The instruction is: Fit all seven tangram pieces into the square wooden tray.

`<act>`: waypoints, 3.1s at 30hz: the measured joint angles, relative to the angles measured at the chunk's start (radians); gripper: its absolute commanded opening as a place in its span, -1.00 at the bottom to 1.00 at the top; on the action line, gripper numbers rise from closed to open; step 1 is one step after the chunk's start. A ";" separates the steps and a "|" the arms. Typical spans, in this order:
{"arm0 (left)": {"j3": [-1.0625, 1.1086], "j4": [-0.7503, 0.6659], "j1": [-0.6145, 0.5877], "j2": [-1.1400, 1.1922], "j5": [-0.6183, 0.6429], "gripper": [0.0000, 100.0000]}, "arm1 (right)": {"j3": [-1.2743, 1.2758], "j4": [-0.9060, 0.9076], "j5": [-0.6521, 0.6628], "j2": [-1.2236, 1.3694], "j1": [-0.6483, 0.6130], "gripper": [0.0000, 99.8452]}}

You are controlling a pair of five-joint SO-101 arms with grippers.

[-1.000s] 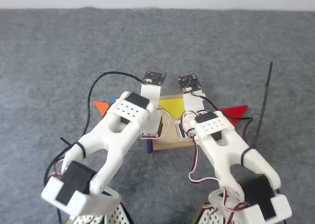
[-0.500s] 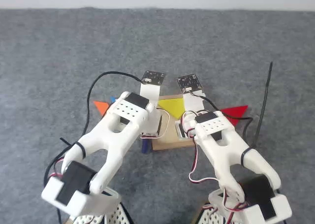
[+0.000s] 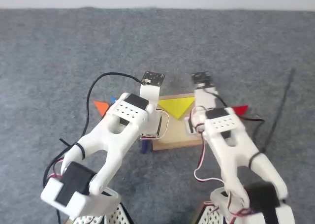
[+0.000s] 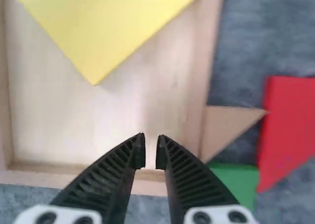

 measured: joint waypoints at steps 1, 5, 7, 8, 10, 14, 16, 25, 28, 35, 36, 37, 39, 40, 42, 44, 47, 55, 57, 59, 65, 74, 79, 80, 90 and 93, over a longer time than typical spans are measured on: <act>0.000 0.000 0.000 0.000 0.000 -0.98 | 0.000 0.008 -0.012 -0.023 0.017 -0.88; 0.000 0.000 0.000 0.000 0.000 -0.98 | 0.000 0.025 -0.034 -0.109 0.097 -0.88; 0.000 0.000 0.000 0.000 0.000 -0.98 | 0.000 0.025 -0.037 -0.138 0.127 -0.88; 0.000 0.000 0.000 -0.003 0.000 -0.98 | 0.000 0.025 -0.037 -0.150 0.138 -0.88; 0.006 -0.002 -0.003 -0.026 0.000 -0.98 | 0.000 0.025 -0.037 -0.164 0.146 -0.88; 0.011 0.020 -0.005 -0.118 0.000 -0.97 | 0.000 0.025 -0.043 -0.169 0.180 -0.88; 0.011 0.020 -0.002 -0.178 -0.006 -0.97 | 0.000 0.025 -0.064 -0.169 0.196 -0.88; -0.081 0.020 0.121 -0.250 0.015 -0.97 | -0.015 0.025 -0.092 -0.169 0.305 -0.88; -0.153 -0.017 0.183 -0.187 0.066 -0.97 | -0.015 0.025 -0.092 -0.169 0.325 -0.88; -0.316 -0.098 0.250 0.164 0.187 -0.97 | -0.015 0.025 -0.092 -0.169 0.328 -0.88; -0.344 -0.094 0.264 0.209 0.198 -0.97 | -0.015 0.025 -0.092 -0.169 0.328 -0.88; -0.371 -0.087 0.279 0.244 0.206 -0.97 | -0.015 0.025 -0.092 -0.169 0.330 -0.88; -0.413 -0.080 0.302 0.284 0.210 -0.97 | -0.015 0.025 -0.092 -0.169 0.330 -0.88; -0.423 -0.078 0.305 0.292 0.212 -0.97 | -0.015 0.025 -0.092 -0.169 0.328 -0.88; -0.439 -0.078 0.305 0.307 0.212 -0.97 | -0.015 0.025 -0.092 -0.169 0.328 -0.88; -0.440 -0.078 0.305 0.307 0.212 -0.91 | -0.015 0.025 -0.092 -0.169 0.328 -0.88; -0.440 -0.078 0.305 0.307 0.212 -0.72 | -0.015 0.025 -0.092 -0.169 0.328 -0.88; -0.440 -0.068 0.305 0.308 0.212 -0.55 | -0.015 0.025 -0.092 -0.169 0.328 -0.88; -0.456 -0.041 0.307 0.308 0.212 -0.55 | -0.015 0.025 -0.092 -0.169 0.330 -0.88; -0.482 -0.006 0.307 0.308 0.215 -0.55 | -0.015 0.025 -0.092 -0.169 0.330 -0.88; -0.497 0.069 0.318 0.284 0.215 -0.55 | -0.057 0.025 -0.092 -0.170 0.411 -0.88; -0.497 0.094 0.436 0.275 0.215 -0.55 | -0.091 0.025 -0.124 -0.170 0.500 -0.88; -0.497 0.101 0.436 0.273 0.216 -0.55 | -0.091 0.025 -0.141 -0.170 0.502 -0.88; -0.497 0.109 0.436 0.267 0.216 -0.55 | -0.091 0.025 -0.141 -0.170 0.502 -0.88; -0.509 0.242 0.272 -0.040 0.199 -0.83 | -0.091 0.025 -0.141 -0.170 0.502 -0.88; -0.437 0.169 0.160 -0.087 0.173 -0.97 | -0.091 0.025 -0.141 -0.170 0.502 -0.88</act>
